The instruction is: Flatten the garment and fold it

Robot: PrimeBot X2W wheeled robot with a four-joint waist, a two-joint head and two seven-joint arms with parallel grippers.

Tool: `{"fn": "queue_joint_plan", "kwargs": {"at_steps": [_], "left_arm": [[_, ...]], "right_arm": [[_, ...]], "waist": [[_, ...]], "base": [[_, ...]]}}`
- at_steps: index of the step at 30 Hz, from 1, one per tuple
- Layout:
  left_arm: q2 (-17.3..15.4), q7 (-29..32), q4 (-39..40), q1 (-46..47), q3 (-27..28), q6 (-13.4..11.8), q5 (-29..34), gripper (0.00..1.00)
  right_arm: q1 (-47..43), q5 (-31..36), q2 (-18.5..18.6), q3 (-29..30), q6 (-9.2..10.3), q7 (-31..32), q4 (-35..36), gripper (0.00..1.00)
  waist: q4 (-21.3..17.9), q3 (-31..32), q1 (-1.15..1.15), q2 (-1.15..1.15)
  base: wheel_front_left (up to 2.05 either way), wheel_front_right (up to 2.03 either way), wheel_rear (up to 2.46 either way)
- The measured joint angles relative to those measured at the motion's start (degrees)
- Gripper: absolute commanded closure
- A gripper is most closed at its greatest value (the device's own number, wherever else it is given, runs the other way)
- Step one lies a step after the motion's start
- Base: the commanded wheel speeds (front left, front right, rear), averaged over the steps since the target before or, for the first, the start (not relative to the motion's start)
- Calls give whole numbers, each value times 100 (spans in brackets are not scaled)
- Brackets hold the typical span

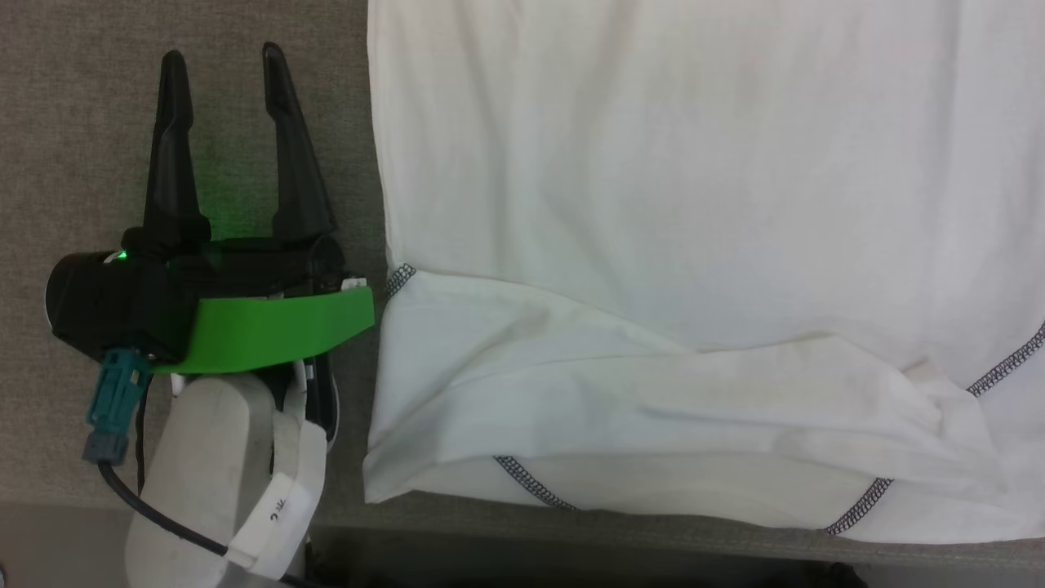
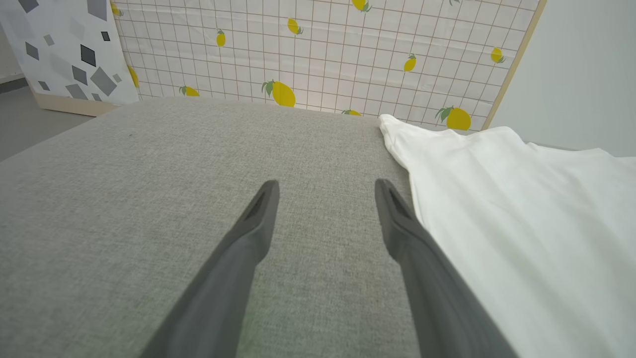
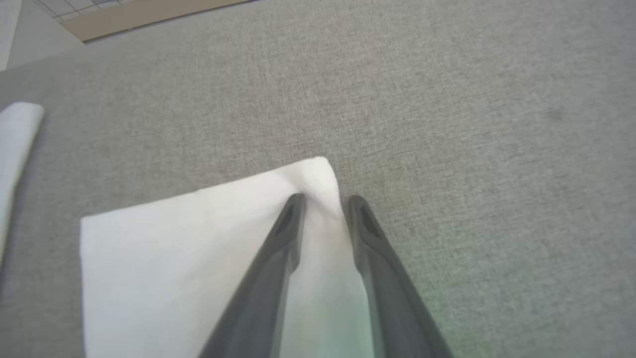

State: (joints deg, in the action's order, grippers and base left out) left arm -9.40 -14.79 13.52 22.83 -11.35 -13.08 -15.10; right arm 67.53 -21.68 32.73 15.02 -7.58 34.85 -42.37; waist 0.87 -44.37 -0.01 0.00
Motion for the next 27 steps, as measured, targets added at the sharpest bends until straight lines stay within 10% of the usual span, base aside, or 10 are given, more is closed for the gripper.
{"fn": "queue_joint_plan", "kwargs": {"at_steps": [16,27], "left_arm": [[335,0,-517,-398,348,444,-12,0],[449,1,-928,-987,510,727,-34,0]], "right_arm": [[-1712,2,397,-220,0,-1148,1223,100],[-3339,622,88,391,0,-782,3580,100]], "waist": [[-15,891,0,0],[-59,2037,1,0]], "base": [[0,0,0],[0,0,0]]}}
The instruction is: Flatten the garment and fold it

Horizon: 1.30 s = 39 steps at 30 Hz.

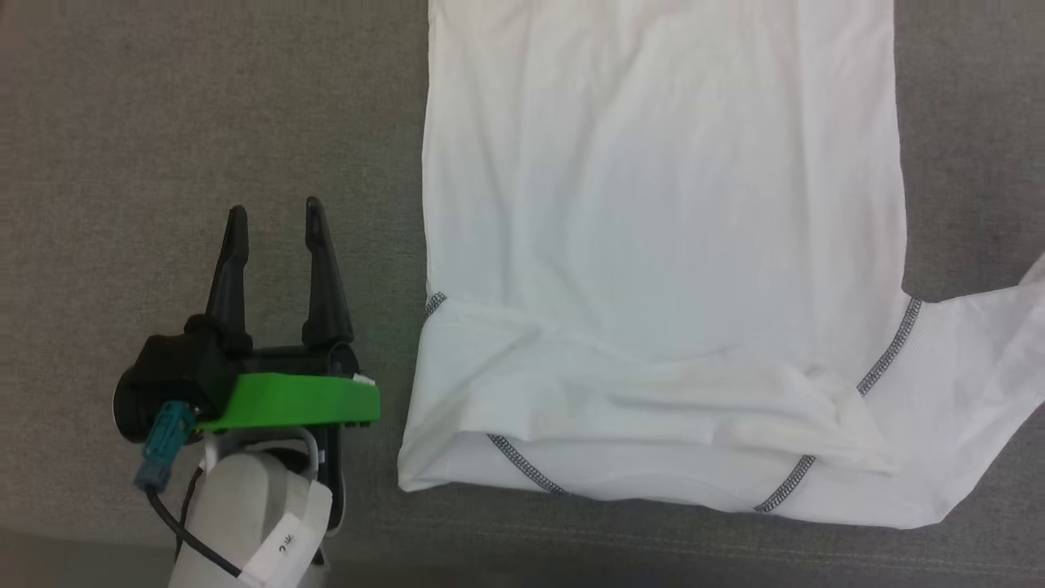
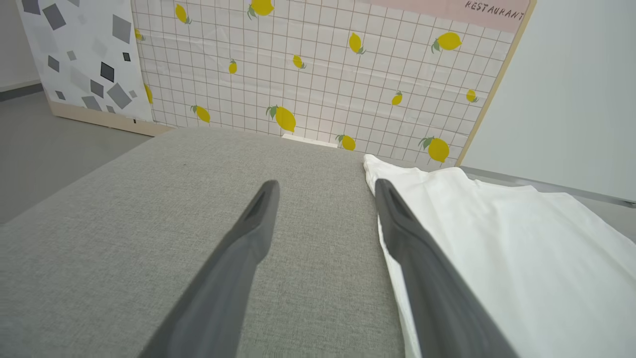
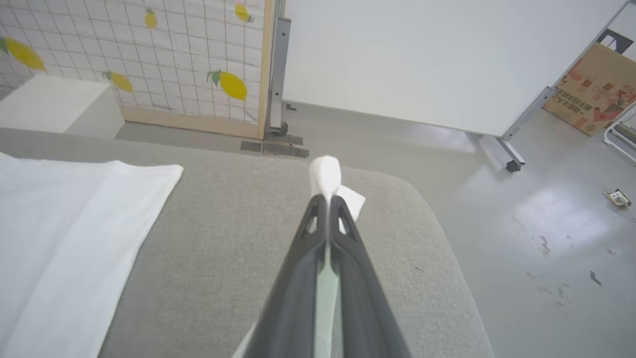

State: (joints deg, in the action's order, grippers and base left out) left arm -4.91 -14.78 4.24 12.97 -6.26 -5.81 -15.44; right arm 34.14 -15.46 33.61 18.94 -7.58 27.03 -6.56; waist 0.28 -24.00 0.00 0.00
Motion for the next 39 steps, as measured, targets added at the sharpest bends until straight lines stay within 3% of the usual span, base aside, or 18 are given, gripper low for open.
{"fn": "queue_joint_plan", "kwargs": {"at_steps": [6,10,15,19,26,39], "left_arm": [[56,-1,-107,-234,32,122,-18,0],[92,-1,-207,-306,69,225,-36,0],[120,0,-267,-364,77,278,-44,0],[137,-1,-356,-365,80,328,-63,0],[160,-1,-372,-359,47,375,-77,0],[178,0,-434,-284,-103,389,-187,0]], "right_arm": [[-815,126,-510,-236,0,439,1577,100],[-1173,140,-788,-732,0,710,2439,100],[-1380,246,-1003,-1700,0,984,3193,100],[-1411,296,-1062,-2720,0,1179,3395,100],[-1117,280,-1280,-4141,0,1176,2835,100],[-282,282,-2051,-5682,0,799,692,100]], "waist": [[-8,526,0,0],[15,789,0,0],[108,965,0,0],[212,1029,0,0],[343,1006,0,0],[635,734,0,0]], "base": [[0,0,0],[0,0,0],[0,0,0],[0,0,0],[0,0,0],[0,0,0]]}}
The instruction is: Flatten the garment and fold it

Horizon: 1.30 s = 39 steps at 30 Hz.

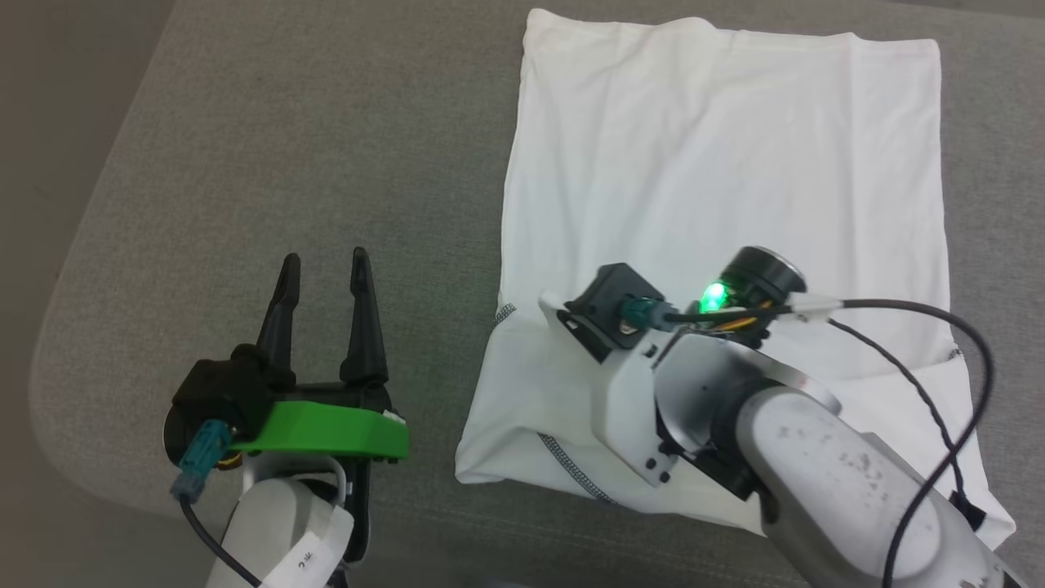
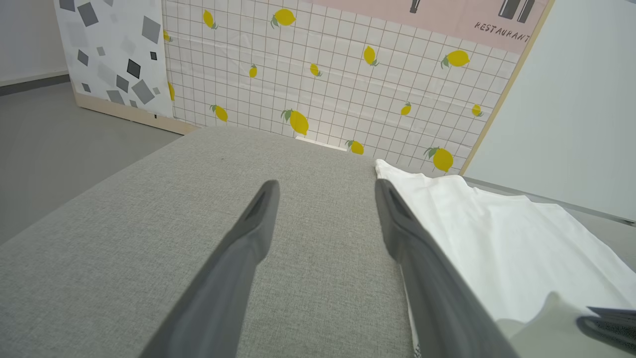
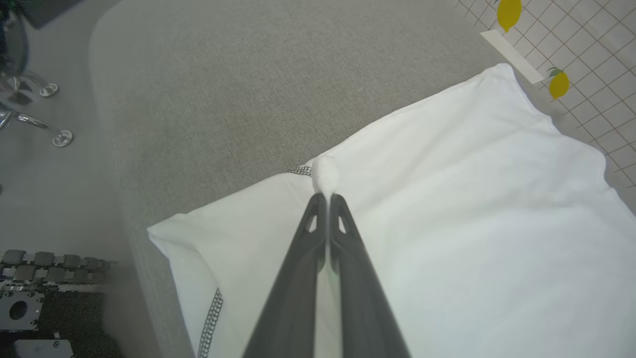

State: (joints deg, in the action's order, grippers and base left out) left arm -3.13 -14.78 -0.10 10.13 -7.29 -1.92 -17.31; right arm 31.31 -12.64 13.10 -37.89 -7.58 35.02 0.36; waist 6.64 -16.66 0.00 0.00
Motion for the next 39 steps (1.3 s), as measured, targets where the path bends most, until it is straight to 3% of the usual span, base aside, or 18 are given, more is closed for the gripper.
{"fn": "queue_joint_plan", "kwargs": {"at_steps": [5,11,22,26,27,28,29,34,39], "left_arm": [[5,-1,1,57,-121,-51,-49,0],[9,-1,4,118,-272,-116,-193,0],[9,-1,40,142,-349,-177,-271,0],[9,0,63,199,-361,-219,-271,0],[9,0,63,204,-363,-219,-271,0],[9,0,63,210,-363,-220,-271,0],[9,-1,63,218,-361,-220,-271,0],[10,0,36,224,-322,-224,-269,0],[10,-1,-48,221,-253,-215,-227,0]], "right_arm": [[450,83,-260,-183,0,-159,-727,100],[939,331,-602,162,0,-419,-1538,100],[1029,492,-667,151,0,-266,-2588,100],[1123,208,-661,-89,0,-225,-2851,100],[1155,134,-659,-133,0,-226,-2876,85],[1193,32,-655,-189,1,-225,-2903,57],[1216,-102,-654,-233,1,-226,-2914,0],[1227,-612,-702,-303,0,-583,-2841,0],[1222,-948,-716,130,0,-1474,-2286,0]], "waist": [[110,-113,0,0],[273,-230,0,0],[417,-390,0,0],[412,-487,0,0],[409,-497,0,0],[403,-506,0,0],[394,-510,0,0],[323,-457,-1,0],[205,-310,0,0]], "base": [[0,0,0],[0,0,0],[0,0,0],[0,0,0],[0,0,0],[0,0,0],[0,0,0],[0,0,0],[0,0,0]]}}
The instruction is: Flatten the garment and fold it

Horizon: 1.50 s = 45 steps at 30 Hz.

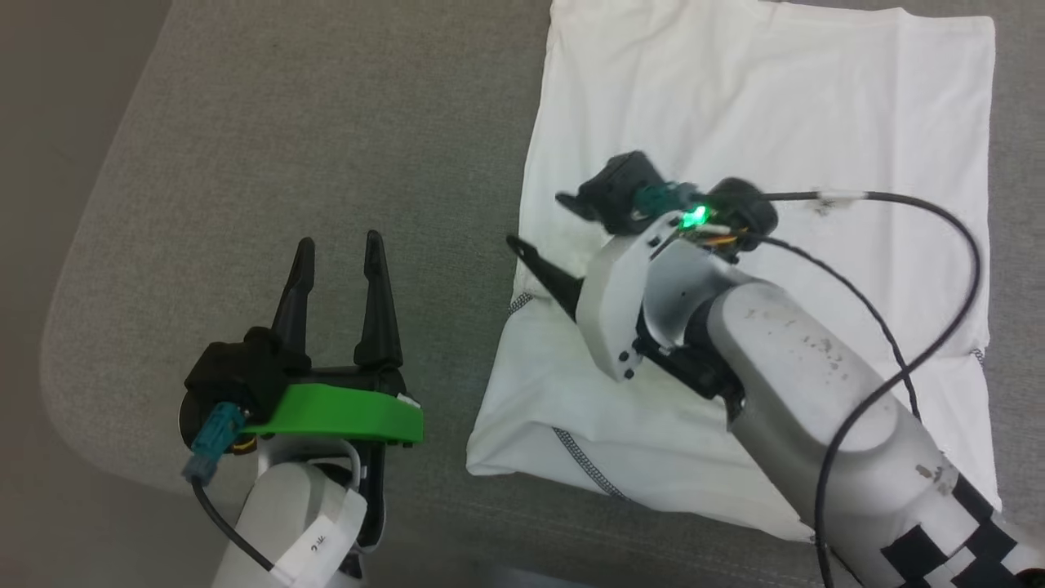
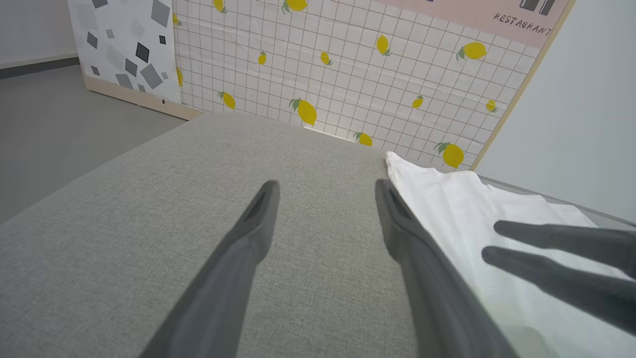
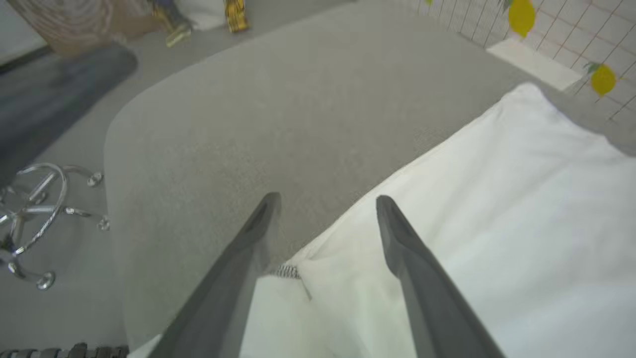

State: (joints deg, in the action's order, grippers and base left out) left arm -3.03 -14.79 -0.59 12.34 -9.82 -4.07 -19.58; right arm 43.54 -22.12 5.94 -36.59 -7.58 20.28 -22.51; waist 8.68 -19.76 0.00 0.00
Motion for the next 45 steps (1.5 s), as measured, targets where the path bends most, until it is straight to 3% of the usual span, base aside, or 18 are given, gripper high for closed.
{"fn": "queue_joint_plan", "kwargs": {"at_steps": [8,16,25,32,37,45], "left_arm": [[-92,2,-296,155,24,210,298,0],[-688,548,-586,1314,41,466,454,0],[-1292,1797,-1104,3042,286,713,344,0],[-1781,3121,-1669,4237,223,813,363,0],[-1997,4084,-2001,4911,160,675,476,0],[-2299,5544,-2243,5403,207,-5,813,0]], "right_arm": [[-714,188,376,1243,0,-1463,1319,0],[-1792,650,343,2401,0,-2092,2247,0],[-2480,717,208,3314,0,-2288,2679,0],[-2607,543,65,3557,0,-2453,2691,0],[-2609,422,23,3588,0,-2607,2661,0],[-2596,280,-67,3352,0,-2795,2614,0]], "waist": [[-430,168,0,0],[-1028,144,0,0],[-1703,-272,0,0],[-2163,-804,0,0],[-2461,-1198,-1,0],[-2961,-1724,-1,0]], "base": [[0,0,0],[0,0,0],[0,0,0],[0,0,0],[0,0,0],[0,0,0]]}}
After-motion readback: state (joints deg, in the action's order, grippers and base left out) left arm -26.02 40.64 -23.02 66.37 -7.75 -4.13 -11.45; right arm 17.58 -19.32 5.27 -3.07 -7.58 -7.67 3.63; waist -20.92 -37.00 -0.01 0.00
